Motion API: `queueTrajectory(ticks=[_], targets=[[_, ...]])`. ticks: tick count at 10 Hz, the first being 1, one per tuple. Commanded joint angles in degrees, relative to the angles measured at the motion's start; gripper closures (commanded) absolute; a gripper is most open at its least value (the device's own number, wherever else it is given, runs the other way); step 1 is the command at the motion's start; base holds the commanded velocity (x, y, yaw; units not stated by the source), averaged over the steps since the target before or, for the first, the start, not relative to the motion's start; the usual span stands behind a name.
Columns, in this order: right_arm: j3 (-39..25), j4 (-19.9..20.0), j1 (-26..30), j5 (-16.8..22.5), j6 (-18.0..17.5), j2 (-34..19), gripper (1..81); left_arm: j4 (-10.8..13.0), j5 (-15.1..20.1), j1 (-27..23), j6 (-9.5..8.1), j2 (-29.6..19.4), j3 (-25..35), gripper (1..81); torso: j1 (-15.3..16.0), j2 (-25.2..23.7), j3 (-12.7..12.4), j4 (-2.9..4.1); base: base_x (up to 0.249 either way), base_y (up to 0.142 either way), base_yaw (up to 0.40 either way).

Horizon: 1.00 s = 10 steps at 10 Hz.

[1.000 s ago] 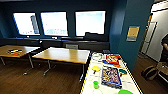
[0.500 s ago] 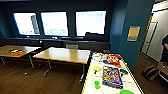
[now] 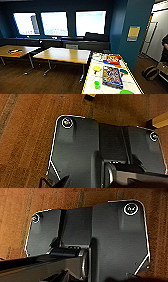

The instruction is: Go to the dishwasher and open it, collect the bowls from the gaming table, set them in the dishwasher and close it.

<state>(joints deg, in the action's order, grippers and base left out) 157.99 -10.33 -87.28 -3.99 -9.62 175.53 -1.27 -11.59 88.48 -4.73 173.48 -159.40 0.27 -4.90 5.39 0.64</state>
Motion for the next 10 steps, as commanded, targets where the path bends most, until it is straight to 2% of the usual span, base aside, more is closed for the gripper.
queueTrajectory(ticks=[1, 4, 9, 10], targets=[[-0.24, -0.05, 3.12, 2.58, 0.04, 0.11, 1.0, 0.04, 2.72, -2.56, -0.02, -0.24, -0.12, 1.0, 0.00, 0.00, 0.00, 0.00, 0.000, 0.000, 0.000], [-0.15, -0.22, 3.12, 2.58, 0.12, 0.11, 1.0, 0.04, 2.72, -2.56, -0.10, -0.59, -0.12, 1.0, 0.00, 0.00, 0.00, 0.00, 0.000, 0.000, -0.146], [-0.15, -0.22, 3.03, 2.58, 0.13, 0.11, 1.0, 0.04, 2.80, -2.56, -0.19, -0.59, -0.12, 1.0, 0.00, 0.00, 0.00, 0.00, 0.000, 0.000, -0.273], [-0.15, -0.22, 3.04, 2.58, 0.13, 0.11, 1.0, 0.04, 2.72, -2.56, -0.10, -0.59, -0.12, 1.0, 0.00, 0.00, 0.00, 0.00, 0.000, -0.174, 0.000]])
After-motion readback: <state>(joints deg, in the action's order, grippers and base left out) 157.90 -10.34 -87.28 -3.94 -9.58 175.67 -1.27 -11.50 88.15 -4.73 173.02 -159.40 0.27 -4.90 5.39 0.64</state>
